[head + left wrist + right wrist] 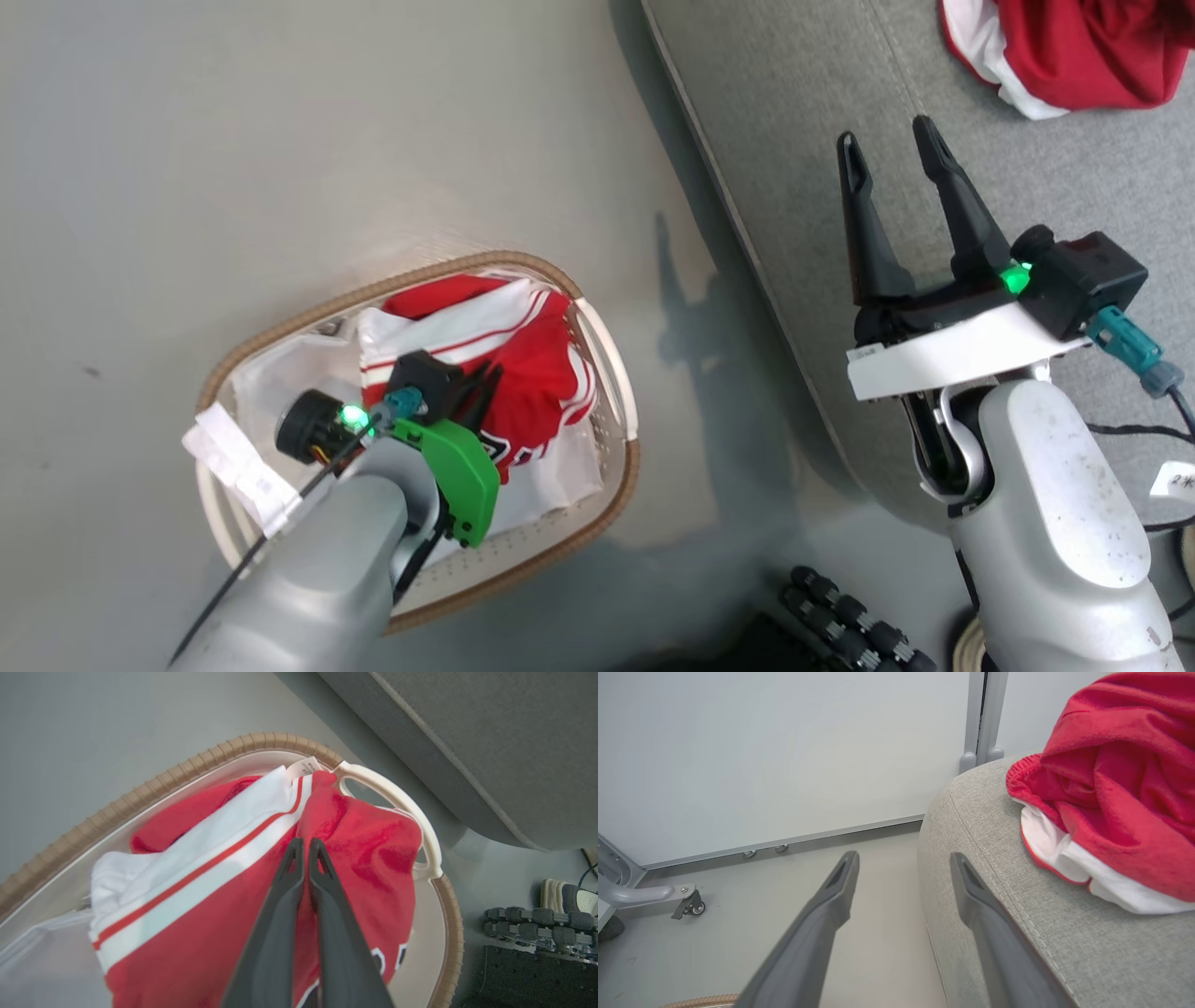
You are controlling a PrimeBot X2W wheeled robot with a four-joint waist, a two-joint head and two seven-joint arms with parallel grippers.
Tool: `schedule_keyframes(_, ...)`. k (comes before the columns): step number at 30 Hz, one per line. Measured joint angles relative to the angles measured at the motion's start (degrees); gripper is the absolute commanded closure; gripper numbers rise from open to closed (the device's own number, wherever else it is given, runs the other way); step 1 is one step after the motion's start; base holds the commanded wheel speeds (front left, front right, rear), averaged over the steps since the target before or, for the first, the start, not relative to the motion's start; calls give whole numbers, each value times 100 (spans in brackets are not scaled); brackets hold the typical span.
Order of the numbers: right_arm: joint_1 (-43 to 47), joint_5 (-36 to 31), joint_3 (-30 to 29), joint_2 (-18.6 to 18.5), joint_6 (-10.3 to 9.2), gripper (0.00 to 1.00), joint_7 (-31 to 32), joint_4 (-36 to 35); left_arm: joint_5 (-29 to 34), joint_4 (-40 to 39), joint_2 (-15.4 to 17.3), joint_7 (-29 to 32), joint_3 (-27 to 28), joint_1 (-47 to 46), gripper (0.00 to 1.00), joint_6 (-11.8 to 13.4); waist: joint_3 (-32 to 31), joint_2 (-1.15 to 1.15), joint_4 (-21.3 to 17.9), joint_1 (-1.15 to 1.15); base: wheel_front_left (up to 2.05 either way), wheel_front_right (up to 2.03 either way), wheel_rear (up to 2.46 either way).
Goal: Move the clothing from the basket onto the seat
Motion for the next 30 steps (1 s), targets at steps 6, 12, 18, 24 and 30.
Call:
schedule_keyframes(6,214,-180,-71,2,0,0,0,178,471,-549,-75,-2,759,525,100,0,-498,0,265,0,0,0,0)
schedule_keyframes(12,466,-277,-115,4,0,0,0,315,861,-1100,-219,-9,1512,1092,100,-1,-1016,0,529,0,0,0,0)
schedule_keyframes(18,673,-332,-118,3,0,0,0,403,1174,-1755,-347,-8,1986,1541,100,-5,-1521,0,749,0,0,0,0)
schedule_keyframes(24,936,-339,-87,3,0,0,0,495,1313,-2469,-447,-8,2334,1861,100,-5,-2015,0,897,0,0,0,0)
schedule_keyframes(30,1194,-357,-85,3,0,0,0,599,1341,-3006,-504,-9,2544,1959,100,-7,-2436,0,974,0,0,0,0)
